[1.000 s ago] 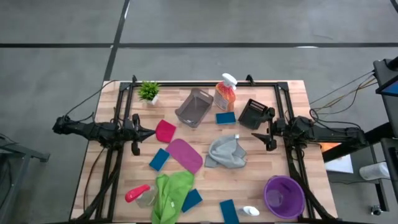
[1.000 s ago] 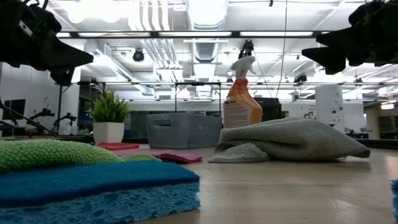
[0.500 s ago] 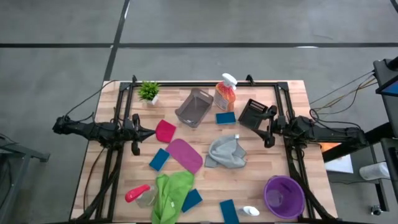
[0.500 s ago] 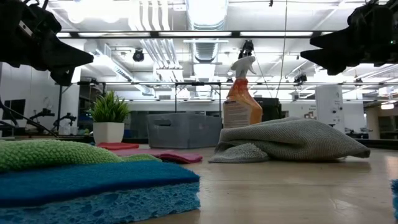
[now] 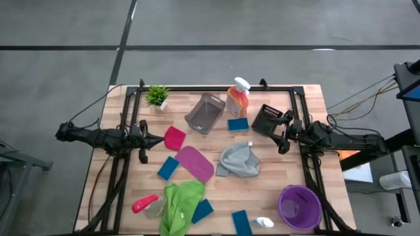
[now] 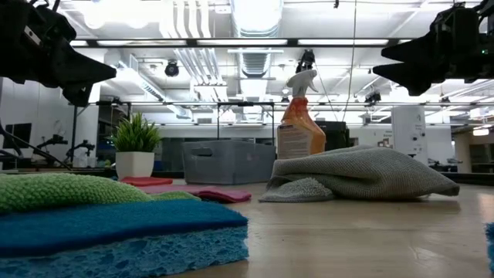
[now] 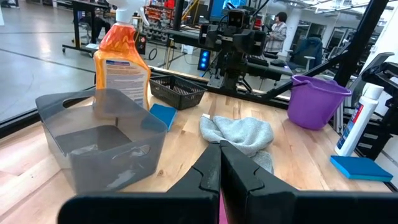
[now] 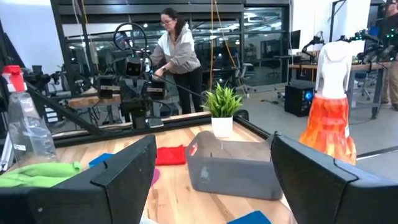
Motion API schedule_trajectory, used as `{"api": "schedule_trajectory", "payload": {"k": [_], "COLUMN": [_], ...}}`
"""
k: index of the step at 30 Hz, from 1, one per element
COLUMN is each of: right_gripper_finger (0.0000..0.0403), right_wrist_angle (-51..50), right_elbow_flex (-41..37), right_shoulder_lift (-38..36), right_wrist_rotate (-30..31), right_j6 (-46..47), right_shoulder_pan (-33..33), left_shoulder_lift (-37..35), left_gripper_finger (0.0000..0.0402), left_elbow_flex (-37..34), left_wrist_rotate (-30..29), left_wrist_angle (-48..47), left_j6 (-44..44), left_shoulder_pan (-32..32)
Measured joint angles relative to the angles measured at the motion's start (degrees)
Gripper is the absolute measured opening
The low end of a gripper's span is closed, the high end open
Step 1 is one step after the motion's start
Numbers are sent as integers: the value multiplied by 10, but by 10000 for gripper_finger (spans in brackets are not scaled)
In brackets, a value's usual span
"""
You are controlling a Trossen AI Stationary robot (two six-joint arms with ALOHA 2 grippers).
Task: Pick & Place Kitchen Items
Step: Put the gray microfiber cloth into the purple bucket
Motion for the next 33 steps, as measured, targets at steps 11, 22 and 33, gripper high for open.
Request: {"api": "schedule_trajectory", "payload": {"k": [11, 22, 33], "right_gripper_finger": [309, 309, 308], "right_wrist_angle": [6, 4, -133], "right_elbow_flex": [0, 38, 215], "right_shoulder_lift": [14, 157, 421], "right_wrist_rotate": [-39, -89, -129], "right_j6": [5, 50, -13], "right_shoulder_pan": [0, 0, 2], "left_shoulder_lift": [1, 1, 1], "left_gripper_finger": [4, 64, 281], "left_elbow_flex": [0, 0, 0], "left_wrist_rotate": [0, -32, -50], "left_wrist_angle": [-2, -4, -4], "left_j6": [5, -28, -18], "left_shoulder_pan": [0, 0, 0]}}
